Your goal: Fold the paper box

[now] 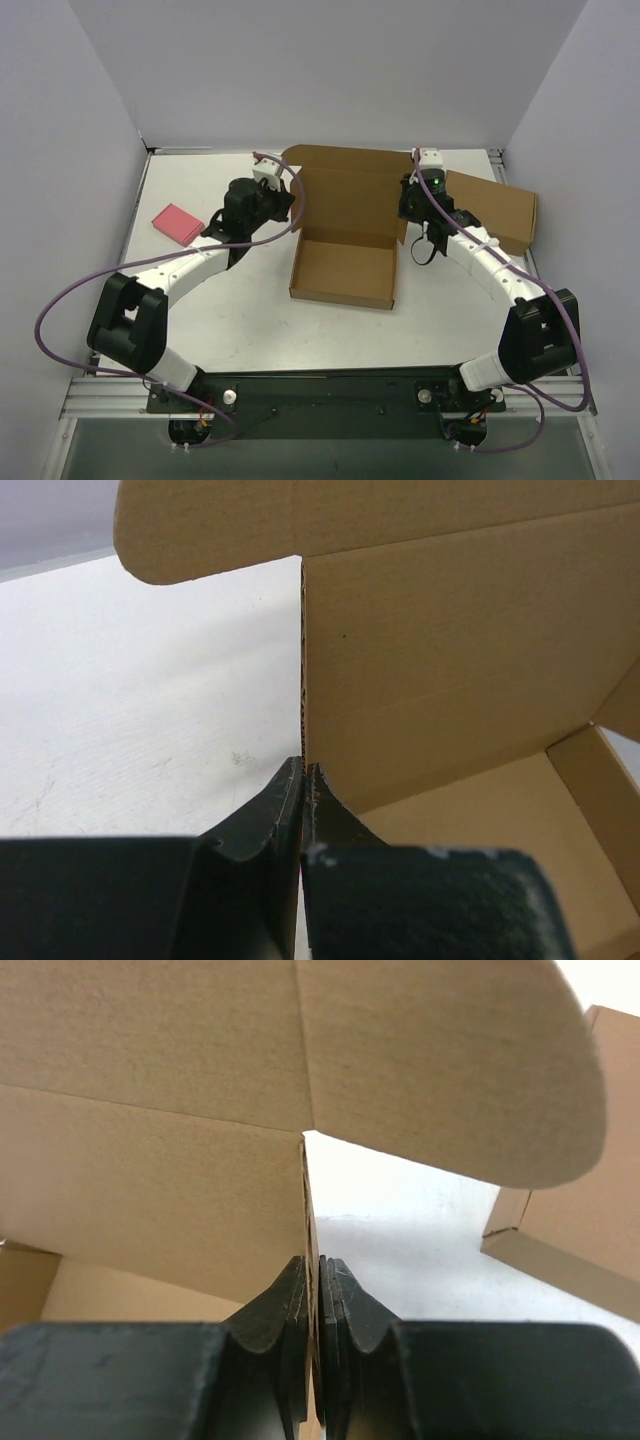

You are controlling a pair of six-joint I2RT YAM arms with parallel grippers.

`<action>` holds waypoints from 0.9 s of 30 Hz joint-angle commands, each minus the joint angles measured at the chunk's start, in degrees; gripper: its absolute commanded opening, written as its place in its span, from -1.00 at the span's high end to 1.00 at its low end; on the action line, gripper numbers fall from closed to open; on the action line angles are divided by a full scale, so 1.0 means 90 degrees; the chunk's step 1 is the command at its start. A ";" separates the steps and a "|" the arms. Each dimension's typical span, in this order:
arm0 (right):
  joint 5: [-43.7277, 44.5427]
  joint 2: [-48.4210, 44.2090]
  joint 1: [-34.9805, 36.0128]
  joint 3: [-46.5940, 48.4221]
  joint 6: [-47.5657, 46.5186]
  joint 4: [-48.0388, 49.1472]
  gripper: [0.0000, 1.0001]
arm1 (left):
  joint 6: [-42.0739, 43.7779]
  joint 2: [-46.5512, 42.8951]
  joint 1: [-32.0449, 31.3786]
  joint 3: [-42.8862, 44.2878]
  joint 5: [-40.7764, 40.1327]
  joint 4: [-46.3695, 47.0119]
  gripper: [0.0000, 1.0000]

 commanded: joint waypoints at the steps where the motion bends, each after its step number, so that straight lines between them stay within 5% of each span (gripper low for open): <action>1: 0.0871 -0.0221 0.0433 -0.0221 0.0605 0.1087 0.92 | -0.0446 -0.0284 -0.0402 -0.0021 -0.0666 0.0574 1.00; 13: 0.2054 -0.0377 0.1069 -0.1548 0.1327 0.2368 0.95 | -0.0476 -0.0459 -0.1359 -0.1172 -0.1545 0.1668 1.00; 27: 0.2415 -0.0924 0.1547 -0.2642 0.1875 0.2428 0.93 | -0.0826 -0.0938 -0.1857 -0.2423 -0.2034 0.1893 1.00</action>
